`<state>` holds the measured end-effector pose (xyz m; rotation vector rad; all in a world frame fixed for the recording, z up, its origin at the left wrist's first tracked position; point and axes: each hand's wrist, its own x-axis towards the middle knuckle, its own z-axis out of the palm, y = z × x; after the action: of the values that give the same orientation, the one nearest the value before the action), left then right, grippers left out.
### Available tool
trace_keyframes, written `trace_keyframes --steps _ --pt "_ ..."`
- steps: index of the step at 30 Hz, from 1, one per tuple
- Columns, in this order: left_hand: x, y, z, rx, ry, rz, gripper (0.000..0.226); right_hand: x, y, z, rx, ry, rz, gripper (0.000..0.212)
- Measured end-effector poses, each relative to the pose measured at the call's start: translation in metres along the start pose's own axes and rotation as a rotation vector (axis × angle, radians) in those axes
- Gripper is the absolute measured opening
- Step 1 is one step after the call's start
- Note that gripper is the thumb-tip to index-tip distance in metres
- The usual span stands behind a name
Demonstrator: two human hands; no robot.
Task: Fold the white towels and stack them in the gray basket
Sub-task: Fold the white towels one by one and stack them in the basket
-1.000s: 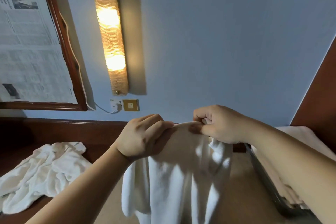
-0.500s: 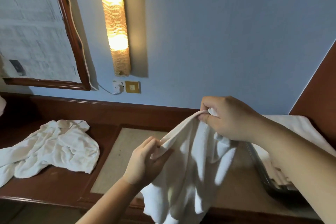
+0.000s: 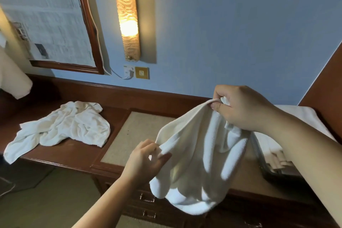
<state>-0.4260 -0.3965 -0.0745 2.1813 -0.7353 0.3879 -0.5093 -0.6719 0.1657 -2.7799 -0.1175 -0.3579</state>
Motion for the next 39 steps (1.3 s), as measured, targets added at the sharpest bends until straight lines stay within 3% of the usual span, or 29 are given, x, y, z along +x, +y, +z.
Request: trace_keyframes --steps 6,8,13,19,22,24,26,30,34,37,39 --pt "-0.004 0.030 -0.015 -0.003 -0.062 -0.076 0.051 -0.017 0.000 0.014 0.007 -0.001 -0.038 0.024" --pt "0.002 0.043 -0.008 -0.048 -0.019 -0.197 0.053 -0.020 -0.006 0.021 -0.011 -0.006 -0.071 0.022" --pt "0.019 0.053 0.003 0.019 0.159 -0.478 0.026 -0.023 -0.021 0.032 -0.050 -0.021 -0.185 0.022" --pt "0.006 0.034 -0.009 -0.012 0.133 -0.315 0.031 -0.020 -0.008 0.022 -0.089 -0.022 -0.070 0.024" --pt "-0.009 0.026 -0.015 0.046 0.086 -0.044 0.039 -0.020 0.000 0.022 -0.075 -0.023 -0.011 0.025" --pt "-0.017 0.015 -0.016 0.135 0.077 0.181 0.030 -0.021 0.003 0.025 -0.074 -0.025 0.005 0.024" --pt "-0.024 0.004 -0.014 0.249 0.084 0.278 0.030 -0.022 0.004 0.029 -0.079 -0.024 0.009 0.022" --pt "-0.037 0.016 0.000 0.259 0.130 0.186 0.038 -0.017 -0.002 0.037 -0.100 -0.034 0.012 0.022" --pt "-0.056 0.066 0.017 0.076 0.105 0.046 0.016 -0.008 -0.010 0.040 -0.114 -0.043 0.029 0.023" --pt "-0.065 0.094 0.033 0.047 0.116 -0.088 0.052 -0.003 -0.017 0.039 -0.116 -0.038 0.024 0.026" --pt "-0.063 0.098 0.046 0.068 0.167 -0.127 0.048 -0.001 -0.021 0.038 -0.119 -0.033 0.017 0.024"
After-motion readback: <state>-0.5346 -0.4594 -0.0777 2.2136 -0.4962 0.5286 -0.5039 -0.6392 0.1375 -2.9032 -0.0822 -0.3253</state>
